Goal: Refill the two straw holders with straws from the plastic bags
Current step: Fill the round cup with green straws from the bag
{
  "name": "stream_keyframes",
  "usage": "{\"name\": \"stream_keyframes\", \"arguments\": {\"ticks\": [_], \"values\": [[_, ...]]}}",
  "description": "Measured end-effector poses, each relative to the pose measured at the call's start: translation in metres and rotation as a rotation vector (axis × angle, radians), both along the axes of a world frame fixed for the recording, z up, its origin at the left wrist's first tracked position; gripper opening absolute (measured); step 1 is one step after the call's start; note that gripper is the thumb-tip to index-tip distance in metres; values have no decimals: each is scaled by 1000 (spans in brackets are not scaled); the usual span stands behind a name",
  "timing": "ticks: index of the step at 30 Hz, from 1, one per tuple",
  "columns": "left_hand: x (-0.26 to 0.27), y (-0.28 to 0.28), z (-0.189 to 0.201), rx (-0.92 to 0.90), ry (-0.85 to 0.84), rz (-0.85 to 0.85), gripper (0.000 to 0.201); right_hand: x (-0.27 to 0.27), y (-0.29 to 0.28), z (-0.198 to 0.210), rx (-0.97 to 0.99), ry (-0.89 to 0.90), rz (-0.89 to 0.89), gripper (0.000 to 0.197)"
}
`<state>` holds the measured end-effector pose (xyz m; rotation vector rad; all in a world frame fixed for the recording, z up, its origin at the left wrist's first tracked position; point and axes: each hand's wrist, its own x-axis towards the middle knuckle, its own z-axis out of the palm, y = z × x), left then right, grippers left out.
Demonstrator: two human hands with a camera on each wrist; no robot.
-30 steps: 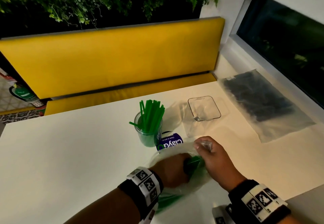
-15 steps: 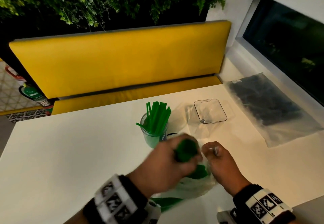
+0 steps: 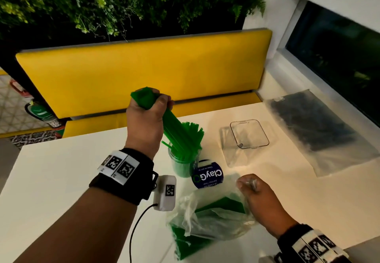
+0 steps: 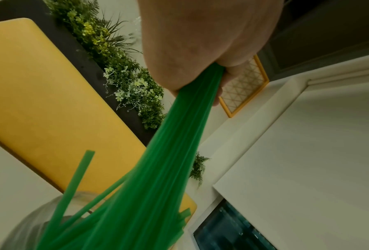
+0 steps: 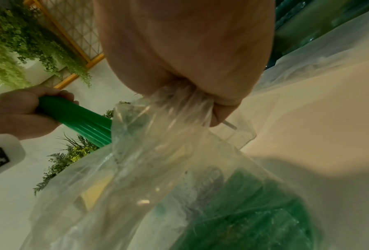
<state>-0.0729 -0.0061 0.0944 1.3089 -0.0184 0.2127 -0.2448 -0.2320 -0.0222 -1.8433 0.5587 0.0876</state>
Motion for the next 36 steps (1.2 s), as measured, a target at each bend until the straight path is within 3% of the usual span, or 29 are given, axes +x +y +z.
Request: {"name": "stream_keyframes", "arguments": {"ticks": [4, 8, 11, 15, 18, 20, 22, 25, 27, 29, 30, 33, 36], "values": [[4, 1, -3, -64, -13, 29, 14, -1, -1, 1, 3, 12, 2, 7], [8, 0, -12, 44, -19, 30, 14, 0, -1, 2, 4, 20, 4, 8], [5, -4, -22, 186, -18, 10, 17, 0, -2, -2, -10, 28, 29, 9], [1, -6, -45, 599, 75, -110, 17, 1, -4, -6, 10, 39, 28, 9], [5, 5, -62, 848, 196, -260, 52, 2, -6, -8, 3, 41, 26, 9], [6, 13, -65, 865, 292, -363, 84, 3, -6, -9, -9, 40, 27, 9], [6, 18, -58, 839, 243, -353, 100, 3, -6, -9, -13, 44, 20, 9], [2, 8, -45, 1004, -73, -241, 85, 3, -4, -8, 15, 57, 10, 9], [-1, -7, -46, 1357, -312, -251, 72, 2, -2, -7, 29, 60, 16, 9], [-6, -19, -61, 1693, -366, -388, 63, 2, -2, -6, 12, 59, 29, 10], [-6, -20, -67, 1758, -378, -423, 56, 3, -1, -6, 10, 57, 32, 11], [2, -13, -68, 1642, -434, -285, 33, 4, -2, -6, 35, 58, 27, 10], [-7, -14, -52, 1514, -541, -32, 29, 3, -3, -8, 57, 48, 10, 10]]}}
